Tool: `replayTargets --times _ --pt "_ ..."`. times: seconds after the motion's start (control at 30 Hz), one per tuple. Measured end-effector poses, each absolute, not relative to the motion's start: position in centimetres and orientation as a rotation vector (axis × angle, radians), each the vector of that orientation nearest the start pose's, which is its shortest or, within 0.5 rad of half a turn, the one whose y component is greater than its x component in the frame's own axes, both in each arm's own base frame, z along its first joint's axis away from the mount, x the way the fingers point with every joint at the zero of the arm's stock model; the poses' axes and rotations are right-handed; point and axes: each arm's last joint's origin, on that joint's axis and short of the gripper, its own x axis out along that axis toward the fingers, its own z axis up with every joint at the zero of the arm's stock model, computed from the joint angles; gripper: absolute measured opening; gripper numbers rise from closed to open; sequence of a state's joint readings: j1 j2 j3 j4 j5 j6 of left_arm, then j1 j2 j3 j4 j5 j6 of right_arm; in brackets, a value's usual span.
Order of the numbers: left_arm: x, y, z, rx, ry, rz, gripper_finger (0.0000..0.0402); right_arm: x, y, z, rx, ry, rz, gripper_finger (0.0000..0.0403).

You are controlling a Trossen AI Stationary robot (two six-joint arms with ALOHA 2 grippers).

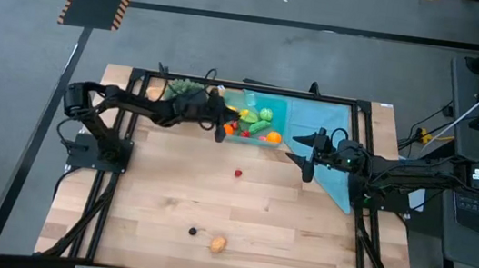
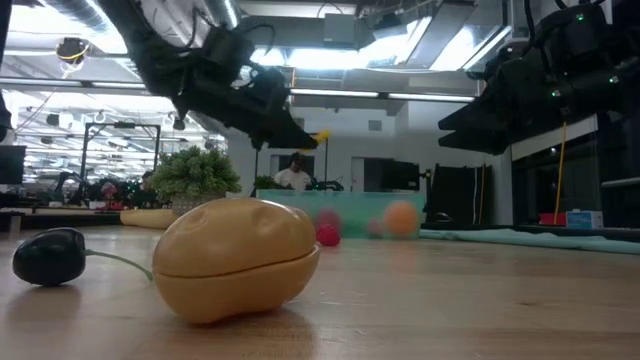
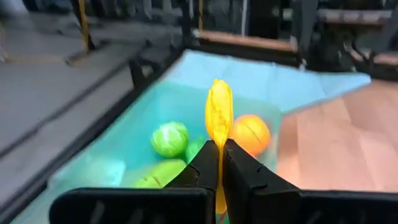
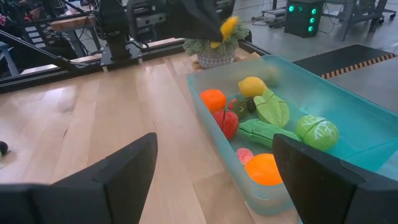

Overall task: Pick and placing Produce into tupperware
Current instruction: Put the banana pepper into the blue bin

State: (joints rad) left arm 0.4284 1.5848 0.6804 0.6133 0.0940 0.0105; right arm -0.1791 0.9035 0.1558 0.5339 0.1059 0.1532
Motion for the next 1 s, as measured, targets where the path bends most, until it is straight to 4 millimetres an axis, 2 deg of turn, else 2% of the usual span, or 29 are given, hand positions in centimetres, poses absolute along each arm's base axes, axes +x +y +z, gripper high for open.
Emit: replayTargets --times 0.2,0.4,0.6,0.83,1.0 --pt "29.8 14.1 20.0 -0.081 0.487 0.28 0.0003 16.8 -3.4 16.8 0.159 0.192 -0.3 0.032" --pt "29.8 15.0 22.0 -0.092 0.707 0.264 0.0003 16.8 -3.4 16.8 0.159 0.192 -0.299 0.032" --pt "29.9 15.2 23.6 -0.093 0.785 0.248 0.0002 16.8 -3.4 16.8 0.159 0.192 -0.299 0.032" --pt "30.0 15.2 23.7 -0.106 0.773 0.207 0.0005 16.8 -3.4 16.8 0.16 0.193 -0.299 0.032" --pt "30.9 15.5 22.4 -0.11 0.779 0.203 0.0004 16.8 -3.4 16.8 0.16 0.193 -0.299 0.032"
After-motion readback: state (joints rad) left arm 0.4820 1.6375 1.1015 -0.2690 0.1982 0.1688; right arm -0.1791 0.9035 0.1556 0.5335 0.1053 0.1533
